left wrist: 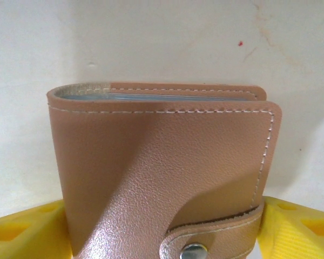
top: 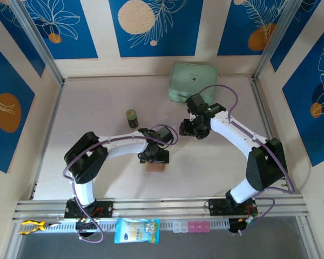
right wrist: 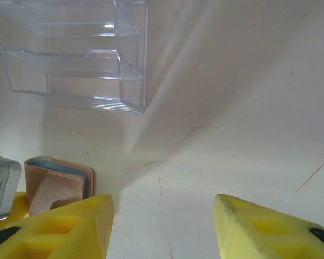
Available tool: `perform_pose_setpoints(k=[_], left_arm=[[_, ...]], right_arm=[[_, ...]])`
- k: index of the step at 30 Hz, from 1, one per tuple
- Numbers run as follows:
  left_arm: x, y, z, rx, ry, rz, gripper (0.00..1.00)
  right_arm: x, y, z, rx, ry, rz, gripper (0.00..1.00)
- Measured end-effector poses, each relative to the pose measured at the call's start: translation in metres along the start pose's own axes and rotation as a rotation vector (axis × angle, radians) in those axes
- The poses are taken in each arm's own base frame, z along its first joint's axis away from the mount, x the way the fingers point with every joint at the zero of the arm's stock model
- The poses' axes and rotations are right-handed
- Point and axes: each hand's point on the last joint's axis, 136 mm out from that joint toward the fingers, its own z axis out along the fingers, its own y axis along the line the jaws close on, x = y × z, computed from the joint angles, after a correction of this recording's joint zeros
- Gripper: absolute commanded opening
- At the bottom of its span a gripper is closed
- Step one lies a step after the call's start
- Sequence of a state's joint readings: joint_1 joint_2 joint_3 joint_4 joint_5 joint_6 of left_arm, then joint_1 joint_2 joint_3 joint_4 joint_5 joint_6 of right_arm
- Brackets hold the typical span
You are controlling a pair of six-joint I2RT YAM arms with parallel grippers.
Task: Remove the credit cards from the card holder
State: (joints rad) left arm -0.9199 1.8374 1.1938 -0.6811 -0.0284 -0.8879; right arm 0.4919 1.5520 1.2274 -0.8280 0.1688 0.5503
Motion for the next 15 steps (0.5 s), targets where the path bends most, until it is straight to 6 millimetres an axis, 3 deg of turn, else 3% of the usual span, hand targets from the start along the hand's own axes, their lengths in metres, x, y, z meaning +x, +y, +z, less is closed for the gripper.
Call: perform_pose_setpoints(k=[9, 15], left_arm=[[0.0, -0.001, 0.002, 0.018, -0.012, -0.061, 0.89], [-0.001, -0.005, -0.005, 0.064, -0.03, -0.075, 0.88]], right_arm=[[0.003, -0.002, -0.002, 0.005, 0.009, -0.022, 0.52], [0.002, 0.001, -0.01, -0.008, -0.012, -0.03, 0.52]])
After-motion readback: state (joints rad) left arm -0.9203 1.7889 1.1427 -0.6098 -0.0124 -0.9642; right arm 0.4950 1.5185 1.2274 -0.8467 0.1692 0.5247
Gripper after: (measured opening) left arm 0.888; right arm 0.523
